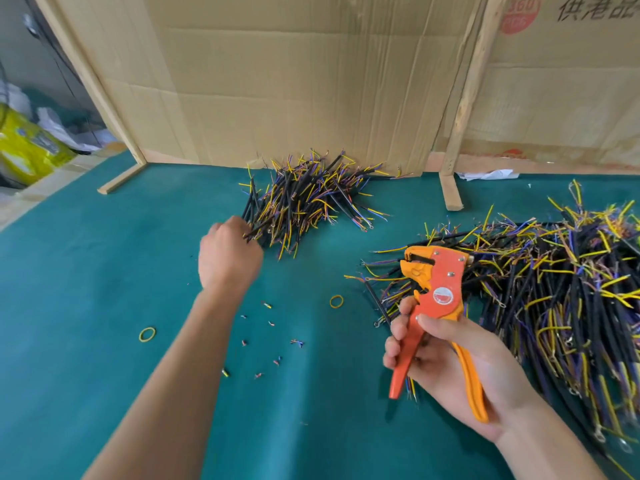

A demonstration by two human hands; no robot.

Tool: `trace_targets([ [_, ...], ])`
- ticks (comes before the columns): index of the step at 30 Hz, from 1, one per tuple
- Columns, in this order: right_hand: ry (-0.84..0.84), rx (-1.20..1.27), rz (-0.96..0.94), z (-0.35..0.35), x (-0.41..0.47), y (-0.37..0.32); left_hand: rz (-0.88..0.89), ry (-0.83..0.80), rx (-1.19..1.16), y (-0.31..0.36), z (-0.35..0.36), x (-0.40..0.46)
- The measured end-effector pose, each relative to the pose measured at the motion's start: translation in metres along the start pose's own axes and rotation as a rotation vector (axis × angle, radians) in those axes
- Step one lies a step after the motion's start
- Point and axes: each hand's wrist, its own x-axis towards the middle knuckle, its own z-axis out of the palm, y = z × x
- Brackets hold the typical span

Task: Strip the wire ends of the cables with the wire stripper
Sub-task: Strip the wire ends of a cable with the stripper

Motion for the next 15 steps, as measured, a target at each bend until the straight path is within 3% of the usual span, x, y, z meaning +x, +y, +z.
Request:
trace_targets([
  [3, 0.011, -0.014, 0.009, 0.003, 0.0, 0.001, 0.04, -0.075, 0.159, -0.012, 0.01, 0.001],
  [7, 0.012, -0.016, 0.005, 0.002, -0.001, 0.0, 0.132, -0.008, 0.174, -0.011, 0.008, 0.004],
  [11, 0.024, -0.013, 0.006, 0.002, 0.0, -0.001, 0.085, 0.033, 0.017, -0.008, -0.001, 0.0],
  [15, 0.027, -0.014, 0.015, 0.0, 0.002, -0.001, -0.047, 0.043, -0.352, -0.003, -0.007, -0.025],
])
